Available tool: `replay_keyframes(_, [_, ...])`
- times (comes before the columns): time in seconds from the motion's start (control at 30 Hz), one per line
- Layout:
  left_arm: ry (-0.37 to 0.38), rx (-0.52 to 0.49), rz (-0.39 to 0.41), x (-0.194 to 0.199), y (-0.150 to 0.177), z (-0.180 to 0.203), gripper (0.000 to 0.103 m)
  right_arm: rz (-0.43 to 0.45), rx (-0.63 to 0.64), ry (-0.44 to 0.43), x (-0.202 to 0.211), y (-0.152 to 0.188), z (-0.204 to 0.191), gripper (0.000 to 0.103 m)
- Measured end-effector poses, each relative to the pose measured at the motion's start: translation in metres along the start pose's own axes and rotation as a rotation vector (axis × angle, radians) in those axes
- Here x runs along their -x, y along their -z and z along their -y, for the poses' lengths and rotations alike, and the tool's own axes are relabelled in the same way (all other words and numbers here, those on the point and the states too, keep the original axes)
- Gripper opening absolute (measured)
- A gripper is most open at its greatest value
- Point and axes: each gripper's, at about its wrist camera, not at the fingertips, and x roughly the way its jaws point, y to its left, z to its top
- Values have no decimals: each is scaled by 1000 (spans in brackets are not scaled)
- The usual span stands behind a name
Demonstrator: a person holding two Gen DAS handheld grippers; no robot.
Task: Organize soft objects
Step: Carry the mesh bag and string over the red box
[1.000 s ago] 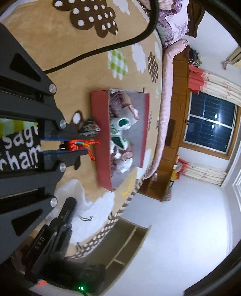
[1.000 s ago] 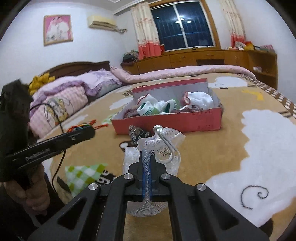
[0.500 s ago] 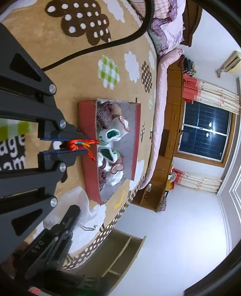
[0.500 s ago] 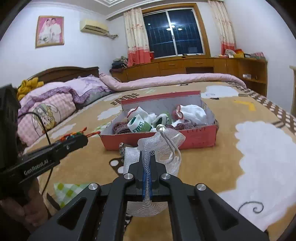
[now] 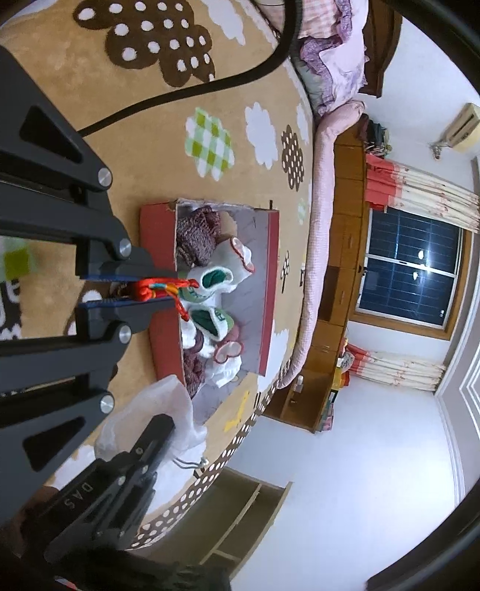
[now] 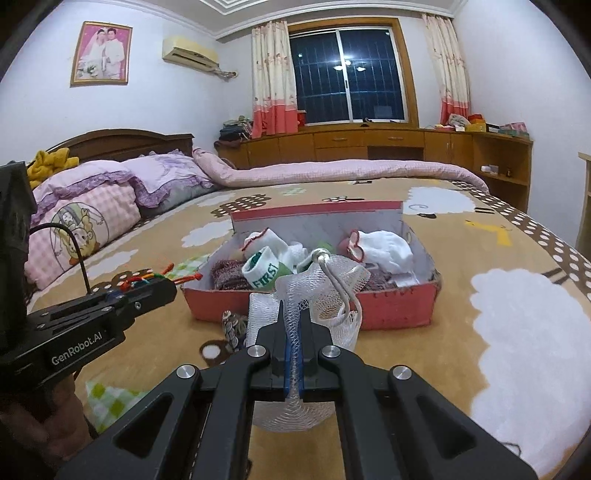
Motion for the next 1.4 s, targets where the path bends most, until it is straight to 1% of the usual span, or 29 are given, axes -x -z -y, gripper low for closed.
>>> replay_keyframes(0.17, [-17, 6, 0, -10, -10, -11, 6, -3, 21, -10, -15, -4, -2, 3])
replay_keyframes(0.4, [-31, -71, 22, -33, -26, -9, 6, 21, 51, 0, -35, -22, 6, 3])
replay_keyframes(0.5, [-24, -63, 10, -44, -32, -12, 6, 16, 57, 8, -47, -28, 10, 3])
replay_keyframes(0.7, [-34, -65, -5, -63, -42, -20, 6, 13, 88, 19, -66, -39, 13, 3])
replay_keyframes(0.77, [-31, -76, 1, -67, -48, -18, 6, 20, 99, 18, -70, -44, 14, 3])
replay_keyframes(0.83, [-38, -103, 25, -70, -55, -15, 6, 29, 108, 17, -74, -49, 14, 3])
replay_keyframes(0.93, [-29, -115, 29, -77, -61, -12, 6, 30, 113, -5, -82, -59, 16, 3])
replay_keyframes(1.03, [-11, -93, 3, -88, -66, -15, 6, 21, 112, -24, -90, -64, 15, 3])
replay_keyframes(1.1, [-9, -97, -10, -93, -66, -14, 6, 8, 119, -29, -96, -66, 13, 3])
replay_keyframes(1.2, [12, -104, -62, -105, -63, -14, 6, -21, 116, -26, -102, -67, 14, 3])
replay_keyframes(1.23, [25, -101, -80, -109, -61, -13, 6, -34, 109, -25, -104, -67, 14, 3])
replay_keyframes(1.33, [31, -124, -101, -116, -55, -9, 6, -74, 88, -14, -109, -64, 18, 3])
replay_keyframes(1.4, [67, -114, -130, -122, -50, -8, 6, -110, 68, -21, -115, -62, 20, 3])
